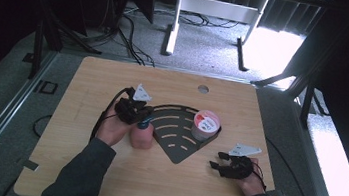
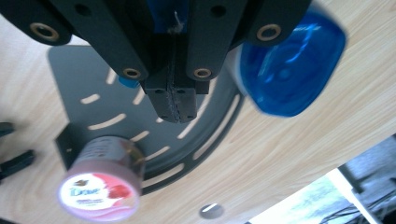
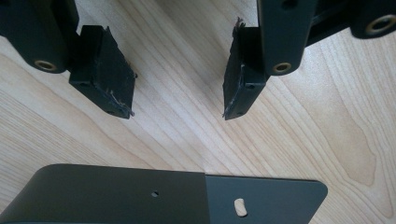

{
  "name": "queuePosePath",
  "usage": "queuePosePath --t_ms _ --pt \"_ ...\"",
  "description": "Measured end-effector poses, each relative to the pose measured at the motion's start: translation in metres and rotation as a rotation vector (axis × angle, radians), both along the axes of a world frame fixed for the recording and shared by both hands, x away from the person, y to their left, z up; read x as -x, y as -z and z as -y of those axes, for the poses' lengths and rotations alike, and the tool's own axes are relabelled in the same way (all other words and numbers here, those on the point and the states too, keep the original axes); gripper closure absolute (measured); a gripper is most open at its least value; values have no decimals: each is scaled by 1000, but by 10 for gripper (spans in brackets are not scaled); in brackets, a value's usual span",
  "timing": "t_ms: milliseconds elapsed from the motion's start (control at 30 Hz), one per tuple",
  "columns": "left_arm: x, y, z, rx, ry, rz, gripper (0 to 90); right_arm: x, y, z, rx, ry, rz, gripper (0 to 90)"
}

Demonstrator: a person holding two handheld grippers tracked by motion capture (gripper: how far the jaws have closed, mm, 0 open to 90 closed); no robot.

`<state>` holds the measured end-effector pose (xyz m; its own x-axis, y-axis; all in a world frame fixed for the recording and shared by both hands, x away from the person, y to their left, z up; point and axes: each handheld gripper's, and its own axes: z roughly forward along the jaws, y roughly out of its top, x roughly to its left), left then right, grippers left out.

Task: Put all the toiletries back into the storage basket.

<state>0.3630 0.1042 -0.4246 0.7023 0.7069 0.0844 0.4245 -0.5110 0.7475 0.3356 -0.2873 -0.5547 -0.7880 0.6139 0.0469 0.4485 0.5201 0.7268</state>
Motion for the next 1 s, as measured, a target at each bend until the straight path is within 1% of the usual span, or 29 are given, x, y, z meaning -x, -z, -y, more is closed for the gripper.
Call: queuePosePath --t_ms 67,133,200,300,500,600,667,767,800,833,867,1000 --pt "2 -1 2 -10 12 5 899 0 0 0 -1 0 0 430" --pt "4 -2 4 -5 29 8 899 0 0 0 -1 -1 -1 429" --pt "5 -2 5 -13 44 9 899 0 0 0 0 0 0 428" --pt "9 -2 9 -13 69 6 899 0 0 0 0 -1 0 427" --pt "21 -3 16 -27 126 5 897 0 0 0 -1 -2 -1 427" --pt "25 -3 19 -30 142 10 890 0 0 0 0 -2 -1 426" --pt "27 -2 20 -30 140 21 826 0 0 0 0 -1 -2 426" --pt "28 0 16 5 140 20 749 0 0 0 -1 -2 -3 426" --pt "28 0 15 15 133 19 689 0 0 0 -2 -2 -3 425" --pt "28 0 12 29 131 12 658 0 0 0 -3 -3 -4 425" --pt "28 0 10 43 132 10 648 0 0 0 -4 -3 -4 424" --pt "30 0 3 72 115 12 544 0 0 0 -5 -4 -5 421"
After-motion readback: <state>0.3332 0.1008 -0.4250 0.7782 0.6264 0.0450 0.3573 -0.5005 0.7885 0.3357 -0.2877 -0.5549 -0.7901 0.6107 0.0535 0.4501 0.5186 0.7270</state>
